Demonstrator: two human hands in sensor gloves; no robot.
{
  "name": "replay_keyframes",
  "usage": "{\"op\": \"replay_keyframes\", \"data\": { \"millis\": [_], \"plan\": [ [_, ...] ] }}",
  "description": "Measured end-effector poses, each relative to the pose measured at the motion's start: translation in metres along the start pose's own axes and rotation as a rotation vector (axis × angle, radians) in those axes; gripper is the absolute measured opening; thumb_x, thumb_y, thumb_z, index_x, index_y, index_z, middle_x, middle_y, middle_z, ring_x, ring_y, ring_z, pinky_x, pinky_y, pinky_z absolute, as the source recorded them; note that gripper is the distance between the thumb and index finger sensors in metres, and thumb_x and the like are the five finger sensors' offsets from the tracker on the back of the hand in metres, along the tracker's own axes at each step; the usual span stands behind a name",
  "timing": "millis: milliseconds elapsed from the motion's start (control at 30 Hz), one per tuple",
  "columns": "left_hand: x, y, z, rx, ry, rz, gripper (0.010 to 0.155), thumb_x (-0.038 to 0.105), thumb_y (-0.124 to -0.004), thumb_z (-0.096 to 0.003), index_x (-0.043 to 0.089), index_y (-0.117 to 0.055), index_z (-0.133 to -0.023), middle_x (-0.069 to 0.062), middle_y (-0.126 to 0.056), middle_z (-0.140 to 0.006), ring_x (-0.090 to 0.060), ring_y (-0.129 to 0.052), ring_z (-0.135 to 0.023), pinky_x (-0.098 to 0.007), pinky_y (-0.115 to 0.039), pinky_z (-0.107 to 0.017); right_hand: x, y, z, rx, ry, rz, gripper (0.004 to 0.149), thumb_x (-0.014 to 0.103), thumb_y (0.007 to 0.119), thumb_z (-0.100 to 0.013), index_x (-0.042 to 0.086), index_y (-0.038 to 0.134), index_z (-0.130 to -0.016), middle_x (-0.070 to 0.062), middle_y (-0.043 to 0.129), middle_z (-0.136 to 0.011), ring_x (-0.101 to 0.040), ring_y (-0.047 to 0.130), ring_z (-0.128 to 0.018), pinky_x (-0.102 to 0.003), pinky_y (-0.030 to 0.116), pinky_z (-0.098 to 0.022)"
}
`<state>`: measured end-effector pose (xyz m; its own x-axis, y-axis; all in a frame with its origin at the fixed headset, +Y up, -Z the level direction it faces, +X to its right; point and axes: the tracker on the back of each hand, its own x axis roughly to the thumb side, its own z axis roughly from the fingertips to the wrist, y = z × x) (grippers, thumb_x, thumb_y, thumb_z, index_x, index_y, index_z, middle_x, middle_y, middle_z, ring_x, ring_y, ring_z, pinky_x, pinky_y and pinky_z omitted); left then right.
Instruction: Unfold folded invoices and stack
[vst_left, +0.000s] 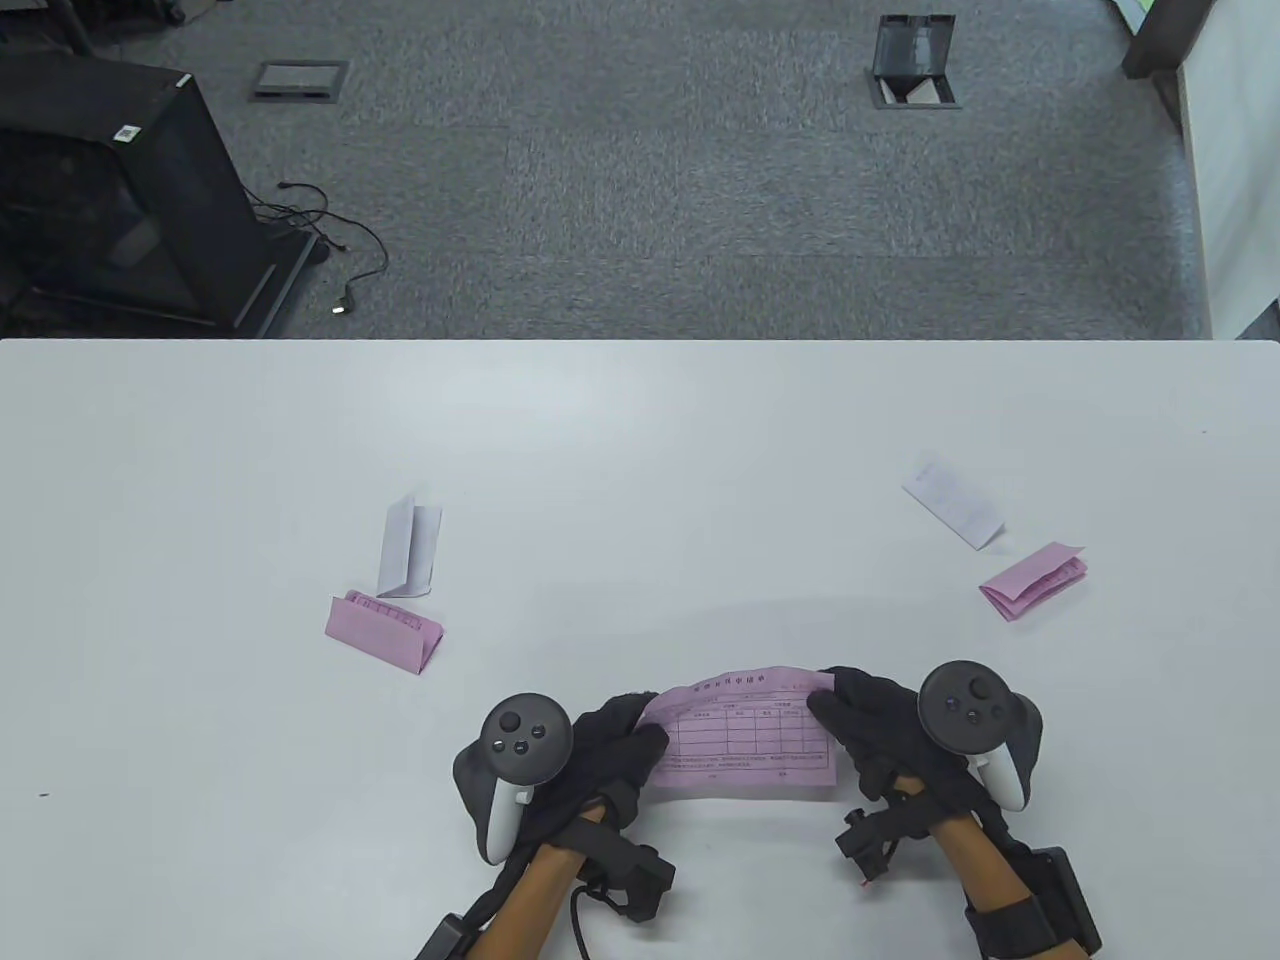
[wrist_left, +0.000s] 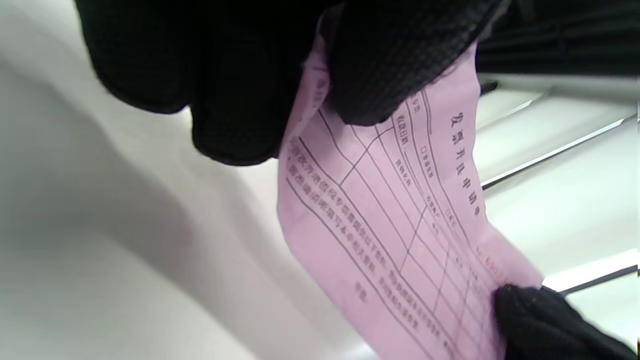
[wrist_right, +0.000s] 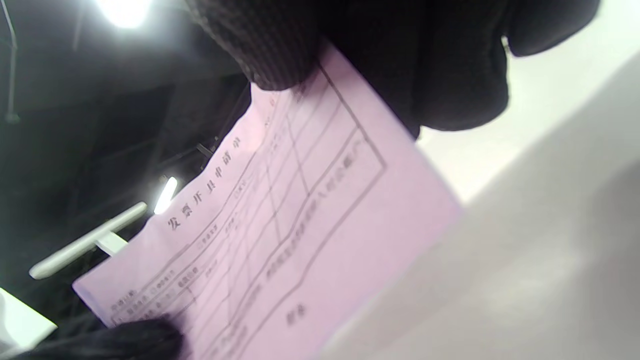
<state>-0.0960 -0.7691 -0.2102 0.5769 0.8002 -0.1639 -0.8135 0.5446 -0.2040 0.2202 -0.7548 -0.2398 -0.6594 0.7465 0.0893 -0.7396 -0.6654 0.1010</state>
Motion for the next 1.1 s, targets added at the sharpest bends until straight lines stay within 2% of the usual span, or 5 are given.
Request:
{"op": "replay_keyframes", "data": {
  "millis": [467, 633, 700, 900, 1100],
  "plan": [
    [0.021, -0.030, -0.002, 0.035, -0.006, -0.761, 0.079, 0.036, -0.095, -0.0447, 0.015, -0.055, -0.110, -0.003, -0.093, -0.073, -0.021, -0.093, -0.052, -0.048, -0.080, -0.049, 0.006, 0.018, 0.000, 0.077, 0.015, 0.470, 0.038, 0.039, 0.076, -0.046, 0.017, 0.085, -0.077, -0.005, 0.097, -0.061, -0.034, 0.093, -0.060, -0.058, 0.064, -0.061],
    [0.028, -0.039, 0.005, 0.078, -0.024, -0.995, 0.106, 0.051, -0.087, -0.0449, 0.020, -0.013, -0.114, -0.019, -0.050, -0.116, -0.043, -0.067, -0.096, -0.059, -0.060, -0.070, 0.009, 0.021, 0.001, 0.080, 0.062, 0.560, 0.038, 0.039, 0.077, -0.046, 0.017, 0.085, -0.077, -0.005, 0.097, -0.061, -0.034, 0.092, -0.061, -0.059, 0.063, -0.061],
    [0.028, -0.040, 0.008, 0.053, -0.067, -0.984, 0.104, 0.049, -0.087, -0.0482, 0.045, 0.000, -0.105, -0.016, -0.024, -0.124, -0.048, -0.044, -0.108, -0.065, -0.047, -0.077, 0.010, 0.021, 0.001, 0.087, 0.080, 0.585, 0.038, 0.039, 0.077, -0.047, 0.018, 0.084, -0.077, -0.005, 0.096, -0.062, -0.034, 0.092, -0.061, -0.059, 0.063, -0.062],
    [0.028, -0.042, 0.008, 0.019, -0.094, -1.043, 0.056, 0.047, -0.083, -0.0497, 0.046, -0.066, -0.103, -0.014, -0.039, -0.126, -0.050, -0.038, -0.111, -0.065, -0.046, -0.077, 0.011, 0.021, 0.003, 0.098, 0.098, 0.610, 0.038, 0.040, 0.077, -0.047, 0.018, 0.084, -0.077, -0.005, 0.096, -0.062, -0.034, 0.092, -0.061, -0.059, 0.063, -0.062],
    [0.018, -0.035, 0.003, -0.037, -0.034, -0.976, 0.062, 0.052, -0.079, -0.0485, 0.044, -0.060, -0.107, -0.016, -0.041, -0.125, -0.051, -0.043, -0.109, -0.063, -0.049, -0.075, 0.017, 0.016, 0.007, 0.084, 0.139, 0.655, 0.046, 0.043, 0.075, -0.047, 0.018, 0.078, -0.085, -0.008, 0.093, -0.072, -0.038, 0.087, -0.070, -0.062, 0.058, -0.063]
  ]
}}
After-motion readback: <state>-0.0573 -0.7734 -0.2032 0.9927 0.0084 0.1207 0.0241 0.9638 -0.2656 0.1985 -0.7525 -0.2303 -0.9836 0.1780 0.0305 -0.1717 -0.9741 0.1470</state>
